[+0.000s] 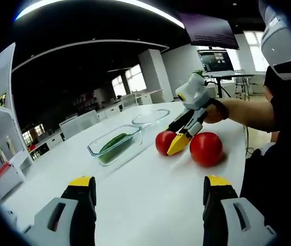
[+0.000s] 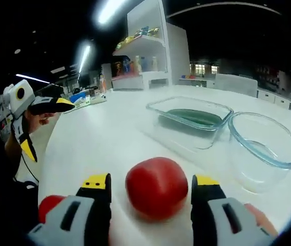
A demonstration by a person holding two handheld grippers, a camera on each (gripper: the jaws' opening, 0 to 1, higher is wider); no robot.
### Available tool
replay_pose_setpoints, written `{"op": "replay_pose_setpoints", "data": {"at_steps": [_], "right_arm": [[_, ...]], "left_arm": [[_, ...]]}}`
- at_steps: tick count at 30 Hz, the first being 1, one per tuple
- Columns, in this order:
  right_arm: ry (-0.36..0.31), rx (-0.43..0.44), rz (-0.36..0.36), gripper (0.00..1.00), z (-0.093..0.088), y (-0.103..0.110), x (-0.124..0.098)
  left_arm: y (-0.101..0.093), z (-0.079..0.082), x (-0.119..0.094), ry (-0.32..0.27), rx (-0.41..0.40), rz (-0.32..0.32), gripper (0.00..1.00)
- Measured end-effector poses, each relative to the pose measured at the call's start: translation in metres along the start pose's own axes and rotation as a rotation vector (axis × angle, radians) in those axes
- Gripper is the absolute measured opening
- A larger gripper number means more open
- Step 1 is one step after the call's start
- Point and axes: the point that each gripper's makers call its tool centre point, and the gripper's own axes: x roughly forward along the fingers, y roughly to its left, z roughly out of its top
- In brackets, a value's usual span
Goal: Sort the scattered tomatoes and cucumbers on the table and place them into their respective storage containers
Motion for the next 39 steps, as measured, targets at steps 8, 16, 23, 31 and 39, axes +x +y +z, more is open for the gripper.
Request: {"op": "replay_pose_setpoints", "data": {"at_steps": [8, 16, 23, 31, 39], "right_arm": [[0.037, -0.059, -0.038, 0.44, -0.008, -0.004, 0.001], [0.045, -0.074, -0.043, 0.43, -0.009, -0.002, 0.000], [0.044, -0.081, -0.053, 0.41, -0.009, -0.003, -0.001], [-0.009, -0.110, -0.066, 0.40, 0.001, -0.001, -0.009], [-0.103, -0.100, -0.106, 0.39, 0.030, -0.010, -0.039]], "left_arm": [[-0.002, 0.000, -0.001, -0.006, -0.001, -0.007, 0.86], [0.000, 0.000, -0.002, -0.004, 0.004, -0.001, 0.86], [0.000, 0.000, -0.003, -0.006, 0.006, 0.001, 0.86], [0.001, 0.001, -0.004, -0.004, 0.007, 0.005, 0.86], [0.001, 0.003, -0.005, -0.009, 0.014, 0.004, 0.86]]}}
